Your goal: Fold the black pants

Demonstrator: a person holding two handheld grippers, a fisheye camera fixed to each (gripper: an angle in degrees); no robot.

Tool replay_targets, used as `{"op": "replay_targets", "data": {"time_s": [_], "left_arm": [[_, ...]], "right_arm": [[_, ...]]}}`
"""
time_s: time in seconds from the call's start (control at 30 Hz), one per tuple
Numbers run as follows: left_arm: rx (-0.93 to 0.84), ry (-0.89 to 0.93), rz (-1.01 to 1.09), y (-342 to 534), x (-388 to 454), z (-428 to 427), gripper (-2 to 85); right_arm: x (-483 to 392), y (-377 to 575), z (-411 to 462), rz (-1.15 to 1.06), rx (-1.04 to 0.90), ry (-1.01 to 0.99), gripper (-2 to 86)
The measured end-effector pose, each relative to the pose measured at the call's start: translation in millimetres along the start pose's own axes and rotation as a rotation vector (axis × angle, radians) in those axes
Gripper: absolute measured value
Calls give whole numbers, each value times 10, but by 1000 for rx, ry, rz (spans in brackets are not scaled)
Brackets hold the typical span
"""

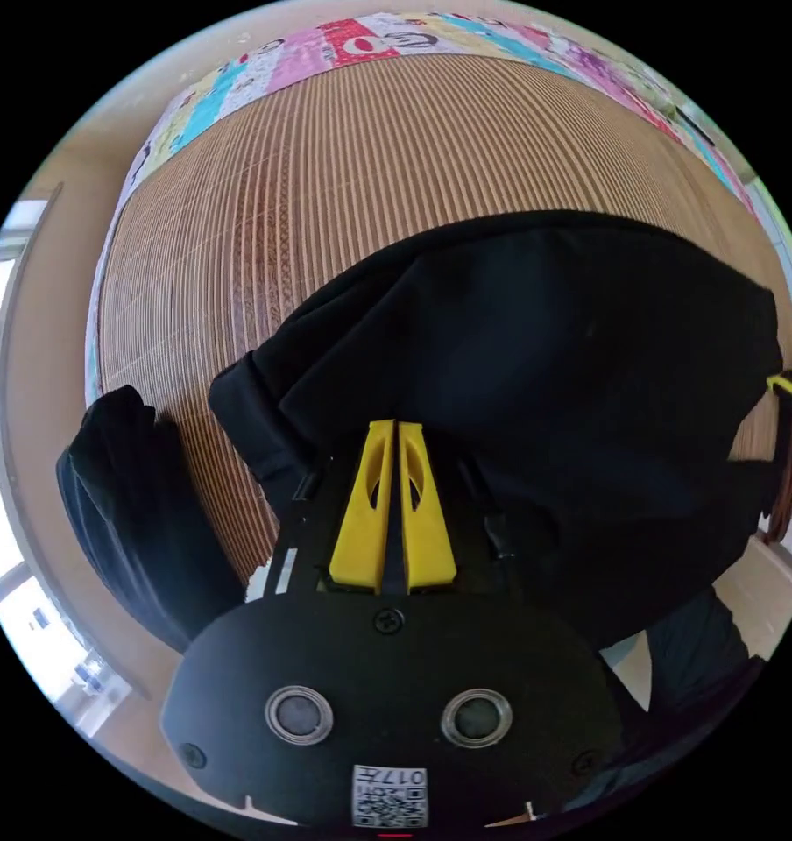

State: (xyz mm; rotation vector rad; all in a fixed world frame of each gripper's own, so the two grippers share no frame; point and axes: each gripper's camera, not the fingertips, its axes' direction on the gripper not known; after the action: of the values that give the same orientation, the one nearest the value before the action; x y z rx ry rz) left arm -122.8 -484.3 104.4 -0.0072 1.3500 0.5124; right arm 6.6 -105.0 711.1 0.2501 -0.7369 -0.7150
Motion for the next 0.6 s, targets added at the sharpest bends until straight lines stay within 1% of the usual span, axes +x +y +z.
{"op": "replay_targets", "data": {"time_s": [0.07, 0.1, 0.17, 0.2, 0.27, 0.3, 0.33, 0.37, 0.4, 0.47, 0.5, 0.57, 0.6], "left_arm": [[87, 117, -122, 287, -268, -253, -1], [116, 150, -165, 407, -357, -325, 0], [209, 311, -337, 1040, -751, -615, 8], [241, 350, -371, 1242, -844, -692, 12], [356, 441, -517, 2101, -1128, -928, 35], [364, 452, -568, 2311, -1180, -953, 43], [352, 470, -674, 2696, -1256, -959, 73], [312, 488, -774, 3022, -1294, -914, 109], [283, 503, -819, 3159, -1302, -874, 131], [205, 602, -958, 3533, -1284, -707, 167], [207, 635, -975, 3576, -1272, -678, 167], [213, 756, -992, 3528, -1252, -605, 167], [210, 783, -994, 3476, -1255, -595, 167]], "right_arm": [[190, 312, -126, 79, 6, -217, 5], [239, 414, -165, 95, 25, -282, 5], [439, 885, -254, 193, 86, -487, 4], [487, 1016, -255, 231, 92, -517, 4], [641, 1587, -186, 390, 87, -614, 4], [668, 1737, -154, 430, 82, -637, 4], [707, 2047, -85, 513, 74, -686, 4], [728, 2375, -14, 608, 77, -741, 4], [730, 2537, 21, 658, 82, -773, 4], [675, 3158, 163, 869, 122, -919, 3], [646, 3299, 195, 922, 136, -956, 3], [491, 3781, 295, 1136, 215, -1093, 3], [446, 3874, 316, 1186, 237, -1129, 3]]}}
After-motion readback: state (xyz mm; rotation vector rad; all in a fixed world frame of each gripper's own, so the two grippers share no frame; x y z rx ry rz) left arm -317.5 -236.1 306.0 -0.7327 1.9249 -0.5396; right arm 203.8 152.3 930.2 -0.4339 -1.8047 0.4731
